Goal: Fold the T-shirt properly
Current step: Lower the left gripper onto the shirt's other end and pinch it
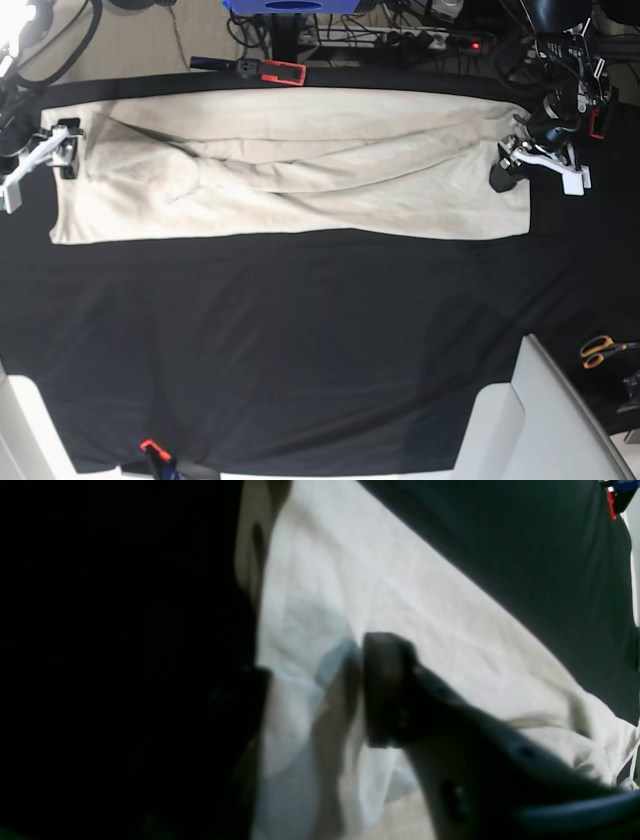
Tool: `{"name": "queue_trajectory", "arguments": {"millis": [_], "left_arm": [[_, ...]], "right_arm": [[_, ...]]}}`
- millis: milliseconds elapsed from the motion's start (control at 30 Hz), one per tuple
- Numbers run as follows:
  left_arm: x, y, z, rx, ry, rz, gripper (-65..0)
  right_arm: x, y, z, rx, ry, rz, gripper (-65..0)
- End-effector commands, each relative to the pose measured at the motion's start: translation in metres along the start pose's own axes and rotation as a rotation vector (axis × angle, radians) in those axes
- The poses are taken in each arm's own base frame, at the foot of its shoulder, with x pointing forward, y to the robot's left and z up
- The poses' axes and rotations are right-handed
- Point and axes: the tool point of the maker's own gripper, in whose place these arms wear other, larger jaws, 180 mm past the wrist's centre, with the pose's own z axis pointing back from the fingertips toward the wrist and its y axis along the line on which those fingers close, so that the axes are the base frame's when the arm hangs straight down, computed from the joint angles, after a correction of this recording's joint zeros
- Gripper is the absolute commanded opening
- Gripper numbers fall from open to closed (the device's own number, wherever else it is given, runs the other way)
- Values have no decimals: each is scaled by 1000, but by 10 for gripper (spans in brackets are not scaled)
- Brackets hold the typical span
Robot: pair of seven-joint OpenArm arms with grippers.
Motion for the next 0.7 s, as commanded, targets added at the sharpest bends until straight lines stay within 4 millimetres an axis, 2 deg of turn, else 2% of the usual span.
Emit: {"name": "queue_trajectory", "arguments": {"millis": [0,100,133,167,367,500,667], "left_arm": [[-6,6,2,18,32,-4,-443],[-10,9,2,25,42,6,-569],[-10,9,2,25,42,6,-638],[-10,10,2,27,42,6,-650],[-4,7,2,23,34,-13,-650],[16,-9,8,0,-17,-81,-650],[32,-18,25,73,-81,-108,-650]], "right_arm": [[11,-4,3,-6,-39,14,-182],[11,-4,3,-6,-37,14,-182],[11,-3,3,-4,-37,15,-182],[11,-3,3,-4,-37,15,-182],[10,-3,3,-4,-34,14,-182],[10,-3,3,-4,-34,14,-182],[10,-3,3,-4,-33,14,-182]]}}
